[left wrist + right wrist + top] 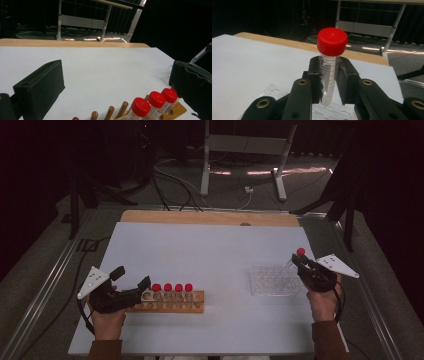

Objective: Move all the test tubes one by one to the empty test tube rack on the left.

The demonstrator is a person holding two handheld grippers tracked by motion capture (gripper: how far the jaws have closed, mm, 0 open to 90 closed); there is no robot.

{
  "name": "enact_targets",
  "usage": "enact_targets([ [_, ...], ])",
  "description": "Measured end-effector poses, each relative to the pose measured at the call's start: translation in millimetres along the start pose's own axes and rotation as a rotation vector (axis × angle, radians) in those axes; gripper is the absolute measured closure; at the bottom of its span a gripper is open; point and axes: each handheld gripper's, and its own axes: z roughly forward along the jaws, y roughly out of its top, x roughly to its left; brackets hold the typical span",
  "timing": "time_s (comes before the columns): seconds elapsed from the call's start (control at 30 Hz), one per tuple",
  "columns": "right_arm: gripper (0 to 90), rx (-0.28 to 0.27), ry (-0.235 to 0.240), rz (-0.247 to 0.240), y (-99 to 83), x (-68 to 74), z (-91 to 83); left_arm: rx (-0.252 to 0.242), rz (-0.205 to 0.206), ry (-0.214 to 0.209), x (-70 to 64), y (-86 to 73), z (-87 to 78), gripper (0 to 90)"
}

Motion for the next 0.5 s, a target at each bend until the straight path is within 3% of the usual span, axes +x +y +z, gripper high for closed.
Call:
enact_targets([
  [0.5, 74.7, 0.019, 0.159, -0.031, 9.5, 32.8, 2.3, 0.019, 0.073, -0.070, -40.1, 17.4, 24.5, 0.7],
])
